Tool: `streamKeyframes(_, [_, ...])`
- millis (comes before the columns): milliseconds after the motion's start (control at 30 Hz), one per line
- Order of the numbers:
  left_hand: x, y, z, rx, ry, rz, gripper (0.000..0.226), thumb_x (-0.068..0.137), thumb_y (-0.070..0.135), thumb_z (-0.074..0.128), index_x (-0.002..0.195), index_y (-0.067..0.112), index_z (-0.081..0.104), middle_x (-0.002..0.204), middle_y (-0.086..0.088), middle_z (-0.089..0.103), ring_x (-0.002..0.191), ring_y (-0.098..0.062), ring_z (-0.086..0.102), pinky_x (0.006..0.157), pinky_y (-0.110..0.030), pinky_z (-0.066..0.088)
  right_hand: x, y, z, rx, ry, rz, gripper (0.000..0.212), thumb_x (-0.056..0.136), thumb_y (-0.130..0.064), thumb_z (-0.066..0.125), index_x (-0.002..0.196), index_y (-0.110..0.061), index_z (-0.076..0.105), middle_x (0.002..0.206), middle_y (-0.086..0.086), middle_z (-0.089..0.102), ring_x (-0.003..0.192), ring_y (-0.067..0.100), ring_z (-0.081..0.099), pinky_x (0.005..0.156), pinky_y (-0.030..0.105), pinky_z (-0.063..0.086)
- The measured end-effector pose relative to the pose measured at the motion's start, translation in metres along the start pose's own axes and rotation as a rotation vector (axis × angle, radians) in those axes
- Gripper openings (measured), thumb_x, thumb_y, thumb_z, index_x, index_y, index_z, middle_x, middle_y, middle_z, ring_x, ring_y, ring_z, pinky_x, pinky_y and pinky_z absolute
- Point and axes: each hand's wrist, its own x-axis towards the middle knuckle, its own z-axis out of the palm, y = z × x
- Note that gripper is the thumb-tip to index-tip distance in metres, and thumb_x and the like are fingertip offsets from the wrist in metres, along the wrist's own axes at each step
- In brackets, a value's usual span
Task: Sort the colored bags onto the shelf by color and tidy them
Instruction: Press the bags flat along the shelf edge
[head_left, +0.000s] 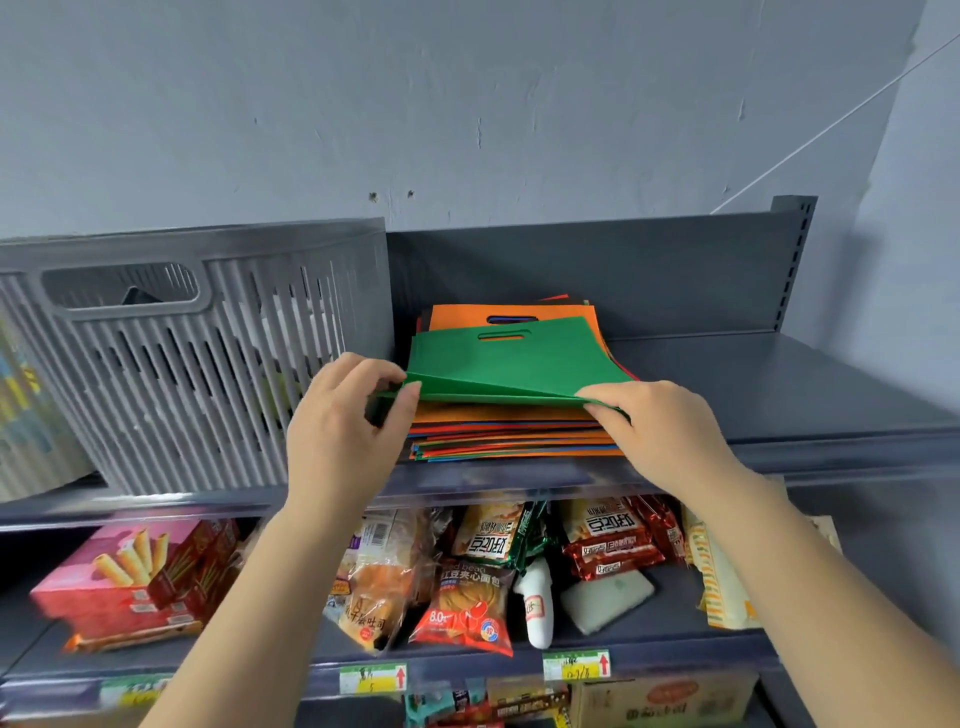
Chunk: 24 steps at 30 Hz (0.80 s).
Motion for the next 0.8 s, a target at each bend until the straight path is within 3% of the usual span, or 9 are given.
streamKeyframes(100, [-0.017,0.006,-0.013,-0.220,-0.044,-0.335,0.019,0.093,0.029,0.054,0.086,0.012,0.055,0.077,0.000,0.054,0.068,-0.016,0.051,0.061,-0.030,0.042,-0.021,-0.008,0.000,-0.002,0.079,-0.014,0.026,0.096,-0.027,0.051,0.117,-0.030,0.067,0.117,-0.007,0.068,0.106,0.020,0.063,0.072,0.030,0.047])
streamKeyframes(233, [-0.035,0.003,-0.023,-0.597,-0.161,-0.711,0.027,0.098,0.039,0.042,0.086,0.018,0.054,0.073,-0.006,0.060,0.067,-0.021,0.055,0.067,-0.036,0.044,-0.050,-0.019,-0.004,-0.068,0.238,-0.149,0.021,0.080,-0.013,0.064,0.096,-0.019,0.076,0.091,0.000,0.075,0.075,0.022,0.072,0.050,0.031,0.053])
streamKeyframes(367, [-0.043,0.008,-0.038,-1.012,-0.402,-1.103,0.036,0.097,0.043,0.042,0.098,0.011,0.059,0.076,-0.012,0.066,0.068,-0.030,0.061,0.071,-0.041,0.053,-0.082,-0.035,-0.010,-0.082,0.267,-0.176,0.028,0.071,-0.011,0.060,0.093,-0.016,0.077,0.088,0.000,0.075,0.075,0.018,0.073,0.051,0.032,0.056])
streamKeyframes(500, [-0.057,0.016,-0.052,-1.172,-0.552,-1.188,0.030,0.095,0.025,0.049,0.114,0.005,0.059,0.101,-0.013,0.068,0.082,-0.028,0.067,0.061,-0.035,0.059,-0.122,-0.048,-0.016,-0.145,0.270,-0.238,0.030,0.072,-0.005,0.060,0.095,-0.015,0.076,0.091,0.001,0.074,0.079,0.019,0.072,0.057,0.037,0.058])
streamKeyframes(600, [-0.074,0.020,-0.057,-1.076,-0.591,-1.183,0.030,0.092,0.005,0.053,0.121,0.004,0.054,0.107,-0.015,0.066,0.084,-0.026,0.066,0.062,-0.035,0.056,-0.151,-0.058,-0.017,-0.140,0.242,-0.243,0.043,0.060,0.009,0.078,0.097,-0.012,0.075,0.095,0.003,0.074,0.084,0.022,0.072,0.064,0.045,0.059])
streamKeyframes(667, [-0.089,0.026,-0.059,-1.066,-0.599,-1.125,0.036,0.091,-0.005,0.051,0.125,0.006,0.050,0.111,-0.014,0.065,0.086,-0.027,0.065,0.066,-0.037,0.054,-0.170,-0.062,-0.019,-0.127,0.217,-0.214,0.043,0.066,0.005,0.075,0.106,-0.011,0.072,0.105,0.003,0.071,0.093,0.022,0.070,0.080,0.050,0.055])
streamKeyframes(733, [-0.106,0.033,-0.063,-1.105,-0.585,-1.078,0.045,0.090,-0.009,0.049,0.127,0.016,0.047,0.115,-0.009,0.063,0.088,-0.026,0.065,0.065,-0.034,0.052,-0.187,-0.062,-0.022,0.014,0.171,0.032,0.054,0.075,0.000,0.073,0.126,-0.013,0.060,0.127,-0.003,0.058,0.115,0.015,0.057,0.101,0.041,0.042])
streamKeyframes(800, [-0.124,0.037,-0.065,-1.128,-0.560,-1.016,0.051,0.091,-0.010,0.047,0.128,0.024,0.046,0.119,-0.004,0.062,0.094,-0.025,0.064,0.069,-0.033,0.053,-0.206,-0.060,-0.025,0.284,0.149,0.421,0.067,0.081,-0.001,0.069,0.141,-0.019,0.042,0.135,-0.012,0.044,0.124,0.007,0.042,0.104,0.030,0.036])
